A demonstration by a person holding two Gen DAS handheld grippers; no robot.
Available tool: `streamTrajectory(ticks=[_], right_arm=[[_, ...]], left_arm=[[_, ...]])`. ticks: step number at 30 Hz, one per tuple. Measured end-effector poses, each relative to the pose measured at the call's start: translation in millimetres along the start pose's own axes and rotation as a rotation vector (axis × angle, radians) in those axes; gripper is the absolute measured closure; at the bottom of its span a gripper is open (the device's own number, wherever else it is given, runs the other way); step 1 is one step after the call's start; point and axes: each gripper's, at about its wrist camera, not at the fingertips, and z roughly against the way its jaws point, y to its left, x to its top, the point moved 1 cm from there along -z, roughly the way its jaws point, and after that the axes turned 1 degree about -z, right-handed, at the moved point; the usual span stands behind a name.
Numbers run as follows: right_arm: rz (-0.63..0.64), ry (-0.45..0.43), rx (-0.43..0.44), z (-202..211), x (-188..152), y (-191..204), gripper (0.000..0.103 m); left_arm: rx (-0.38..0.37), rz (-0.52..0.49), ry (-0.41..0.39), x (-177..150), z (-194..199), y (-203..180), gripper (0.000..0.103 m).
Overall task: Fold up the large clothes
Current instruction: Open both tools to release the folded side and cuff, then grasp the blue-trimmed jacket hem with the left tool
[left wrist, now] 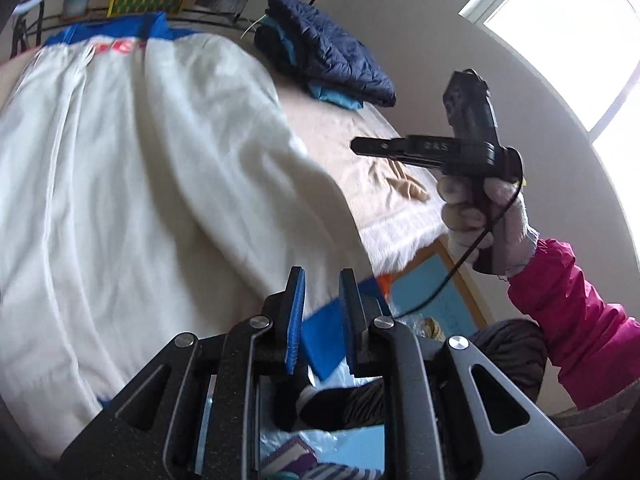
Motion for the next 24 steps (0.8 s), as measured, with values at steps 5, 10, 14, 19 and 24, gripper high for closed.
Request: streamTrajectory(ticks=[5,10,14,19,24], right_arm=[[-0.010,-0.106,-0.043,-14.8,56.1,-25.9,0.051],[-0.078,-0.144,-0.036,-49.6,109.9,-50.6,0.051],[-0.135,-0.156,-0.058,-89.0,134.7,-69.7,0.051],[-0.159,-0.134,-0.119,-131.5,144.4,-73.7,0.050],[-0.168,-0.164,-0.046,-145.1,160.0,-71.7,0.048]], left_arm=[[0.128,0.040,0.058,12.4,-43.7,33.9,0.088],[0.199,-0.001,0.131,1.9,-67.7,51.1,0.089],[0.180,-0.015,0.133,1.1,-64.5,51.0,0.089],[0.174,-0.053,0.115,-4.1,-60.2,48.9,0.089],[0.173,-0.089,0.106,-13.0,-52.2,44.0,0.089]])
